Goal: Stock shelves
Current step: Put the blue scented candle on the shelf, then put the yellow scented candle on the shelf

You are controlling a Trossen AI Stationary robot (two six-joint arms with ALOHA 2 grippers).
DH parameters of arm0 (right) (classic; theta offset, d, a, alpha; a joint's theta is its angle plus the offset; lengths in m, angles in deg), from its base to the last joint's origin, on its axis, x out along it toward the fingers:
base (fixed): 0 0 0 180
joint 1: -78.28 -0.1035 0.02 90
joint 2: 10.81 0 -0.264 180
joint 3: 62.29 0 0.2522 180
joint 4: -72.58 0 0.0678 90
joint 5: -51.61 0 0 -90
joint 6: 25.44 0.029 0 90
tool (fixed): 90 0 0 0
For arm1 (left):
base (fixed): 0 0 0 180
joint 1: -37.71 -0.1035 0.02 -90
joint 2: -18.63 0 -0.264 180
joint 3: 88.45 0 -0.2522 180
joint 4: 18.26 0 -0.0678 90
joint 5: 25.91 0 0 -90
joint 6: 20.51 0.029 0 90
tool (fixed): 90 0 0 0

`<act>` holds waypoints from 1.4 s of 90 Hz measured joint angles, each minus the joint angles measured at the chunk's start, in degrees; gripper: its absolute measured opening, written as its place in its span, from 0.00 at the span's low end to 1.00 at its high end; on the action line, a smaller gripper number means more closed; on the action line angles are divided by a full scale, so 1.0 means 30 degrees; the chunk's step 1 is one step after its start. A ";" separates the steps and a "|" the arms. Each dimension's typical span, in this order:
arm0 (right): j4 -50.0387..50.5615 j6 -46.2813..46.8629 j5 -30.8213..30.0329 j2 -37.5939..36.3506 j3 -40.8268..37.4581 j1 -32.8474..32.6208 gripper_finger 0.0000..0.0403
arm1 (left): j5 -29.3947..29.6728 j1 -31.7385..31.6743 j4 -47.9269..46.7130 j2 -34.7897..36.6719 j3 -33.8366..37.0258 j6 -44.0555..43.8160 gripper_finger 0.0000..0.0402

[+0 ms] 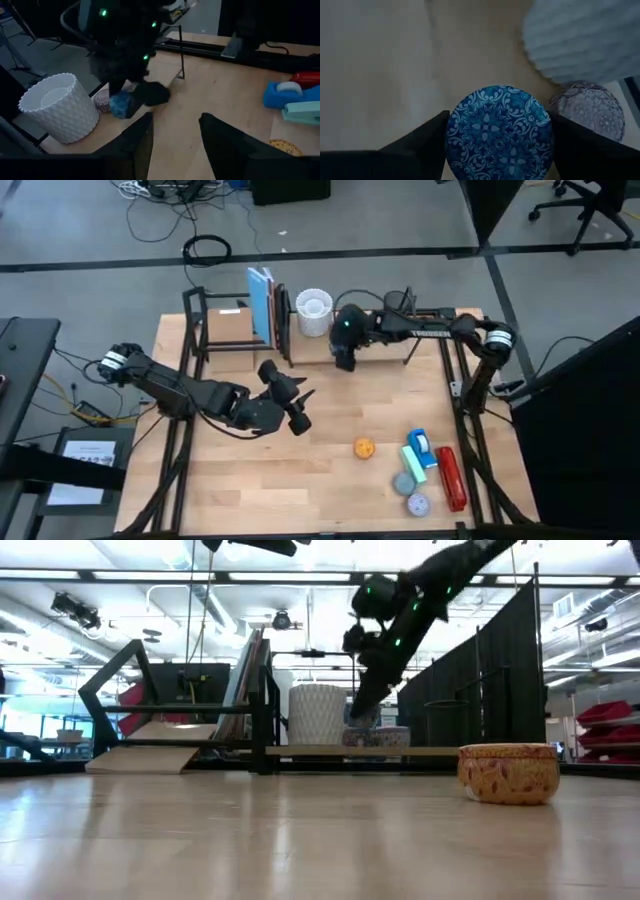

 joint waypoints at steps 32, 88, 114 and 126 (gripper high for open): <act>-0.0932 0.0122 -0.1374 0.0400 -0.0007 -0.0012 0.77 | 0.0000 0.0000 0.0039 0.0000 0.0002 -0.0007 0.35; 0.3103 -0.1259 0.2958 -0.4860 -0.0196 -0.7192 0.73 | 0.0000 0.0000 0.0008 0.0000 0.0003 0.0000 0.35; 0.2833 0.4879 0.7245 -0.4529 -0.1015 -1.2774 0.74 | 0.0000 0.0021 -0.0046 0.0000 0.0002 0.0000 0.35; 0.4108 0.2191 0.2449 -0.4094 -0.0987 -1.5793 0.75 | -0.0009 0.0090 -0.0209 0.0000 0.0002 0.0000 0.35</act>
